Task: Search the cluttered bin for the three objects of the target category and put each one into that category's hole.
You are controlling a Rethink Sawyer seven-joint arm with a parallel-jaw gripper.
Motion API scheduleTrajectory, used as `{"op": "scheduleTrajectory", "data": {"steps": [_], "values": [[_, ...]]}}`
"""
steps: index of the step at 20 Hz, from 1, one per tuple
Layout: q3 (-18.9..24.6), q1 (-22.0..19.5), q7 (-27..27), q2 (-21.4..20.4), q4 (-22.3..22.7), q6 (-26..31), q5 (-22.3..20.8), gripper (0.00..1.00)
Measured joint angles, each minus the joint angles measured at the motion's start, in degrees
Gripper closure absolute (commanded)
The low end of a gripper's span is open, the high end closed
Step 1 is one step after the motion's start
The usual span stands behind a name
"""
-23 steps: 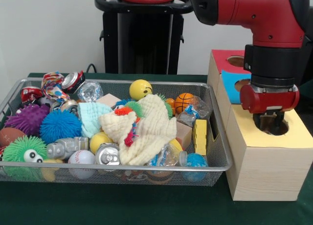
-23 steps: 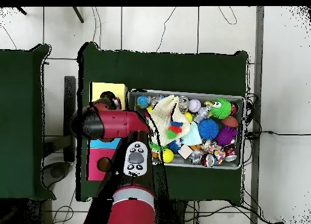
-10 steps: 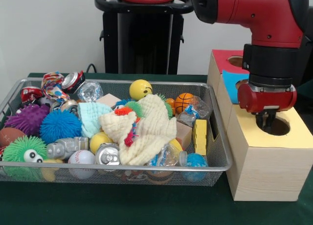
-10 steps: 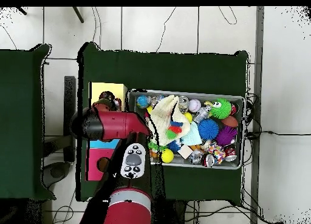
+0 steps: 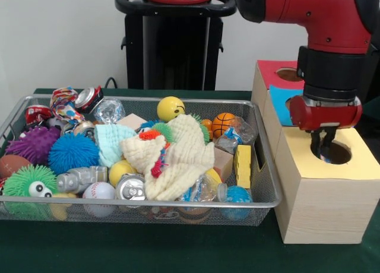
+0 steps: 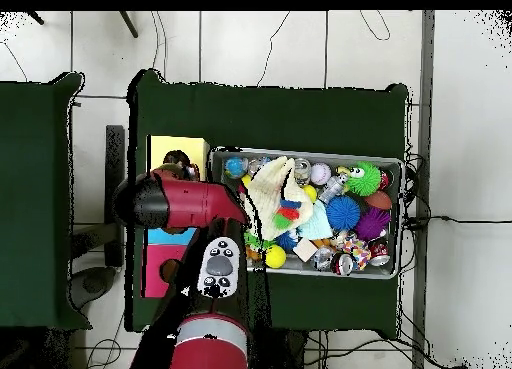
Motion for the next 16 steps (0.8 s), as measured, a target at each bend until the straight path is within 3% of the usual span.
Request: {"op": "scheduleTrajectory", "data": {"steps": [6, 16], "values": [[-0.38, -0.03, 0.0, -3.58, 0.05, 8.5, 1.07, 1.0], [-1.46, -0.22, 0.0, -8.43, 1.57, 12.27, 1.14, 1.0]]}}
